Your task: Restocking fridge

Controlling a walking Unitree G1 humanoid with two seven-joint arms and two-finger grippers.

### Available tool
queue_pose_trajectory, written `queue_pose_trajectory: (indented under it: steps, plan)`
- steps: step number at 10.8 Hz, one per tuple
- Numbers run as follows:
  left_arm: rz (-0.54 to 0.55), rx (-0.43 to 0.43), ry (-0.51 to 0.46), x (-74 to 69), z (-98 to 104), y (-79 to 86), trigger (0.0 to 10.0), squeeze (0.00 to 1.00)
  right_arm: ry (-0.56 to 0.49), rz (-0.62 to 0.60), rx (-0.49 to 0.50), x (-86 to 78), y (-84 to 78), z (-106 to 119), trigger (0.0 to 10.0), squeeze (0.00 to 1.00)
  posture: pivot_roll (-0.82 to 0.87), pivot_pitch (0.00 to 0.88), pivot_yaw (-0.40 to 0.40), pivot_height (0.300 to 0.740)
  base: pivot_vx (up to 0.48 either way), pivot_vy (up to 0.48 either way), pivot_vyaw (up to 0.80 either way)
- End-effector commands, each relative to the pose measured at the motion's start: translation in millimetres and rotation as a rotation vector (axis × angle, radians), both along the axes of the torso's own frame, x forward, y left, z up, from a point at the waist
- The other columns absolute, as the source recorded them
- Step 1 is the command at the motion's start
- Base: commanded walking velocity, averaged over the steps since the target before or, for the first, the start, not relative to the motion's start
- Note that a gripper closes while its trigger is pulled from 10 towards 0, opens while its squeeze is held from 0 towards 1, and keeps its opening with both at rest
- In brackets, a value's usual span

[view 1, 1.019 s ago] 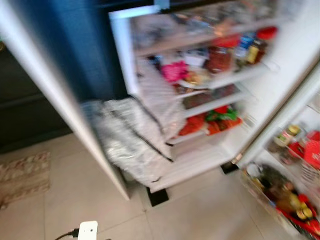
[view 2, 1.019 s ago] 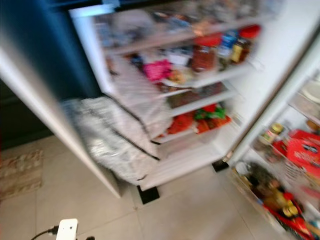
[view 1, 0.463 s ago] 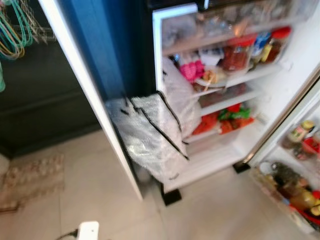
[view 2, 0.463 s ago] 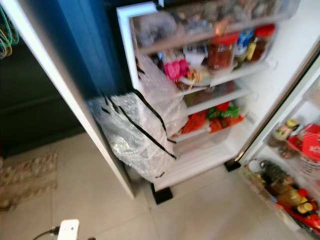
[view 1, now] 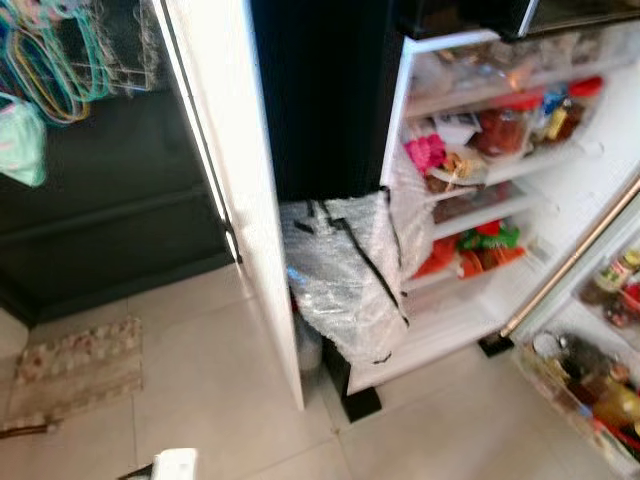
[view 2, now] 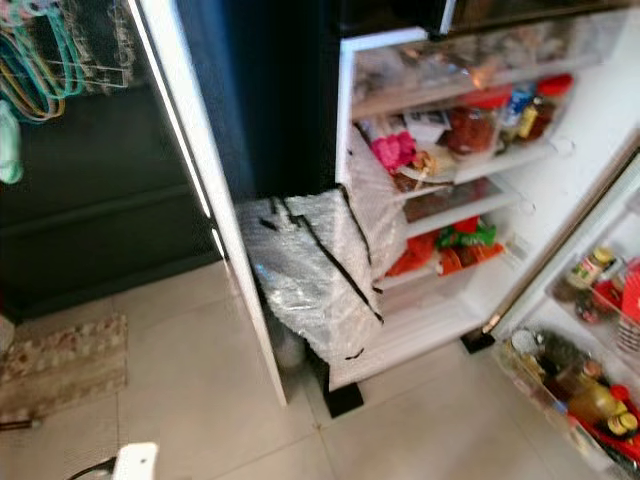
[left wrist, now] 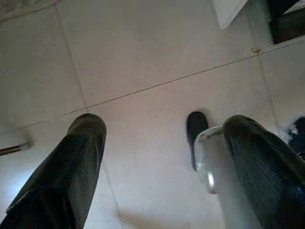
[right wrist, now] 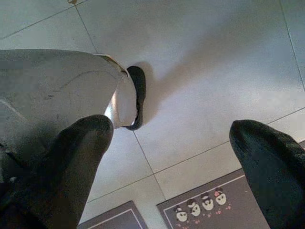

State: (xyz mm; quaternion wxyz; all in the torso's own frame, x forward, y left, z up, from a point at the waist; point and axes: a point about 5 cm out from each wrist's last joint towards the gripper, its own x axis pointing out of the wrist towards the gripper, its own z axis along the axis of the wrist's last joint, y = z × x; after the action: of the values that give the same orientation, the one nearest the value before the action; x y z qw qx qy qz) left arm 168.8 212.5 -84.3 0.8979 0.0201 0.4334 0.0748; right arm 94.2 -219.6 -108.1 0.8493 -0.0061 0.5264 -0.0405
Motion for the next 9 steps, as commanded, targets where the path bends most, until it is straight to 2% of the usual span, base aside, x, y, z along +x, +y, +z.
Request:
queue_pose_trajectory:
  steps: [1,3,9]
  plan:
    - [0.003,0.017,0.044,-11.8,-4.0,7.4,10.0,0.00,-0.039,0.041,0.053,11.1,18.9,0.1,10.0,0.00,-0.07,0.058,0.045,0.740,0.000,0.292,0.00]
    - [0.001,0.020,0.044,-12.2,-4.1,7.5,10.0,0.00,-0.037,0.043,0.054,10.3,19.1,-0.1,10.0,0.00,-0.06,0.056,0.046,0.740,0.000,0.291,0.00]
    - [0.004,0.021,0.062,-17.6,-5.5,11.7,10.0,0.00,-0.036,0.039,0.057,9.7,20.0,-0.5,10.0,0.00,-0.05,0.077,0.050,0.740,0.000,0.000,0.00]
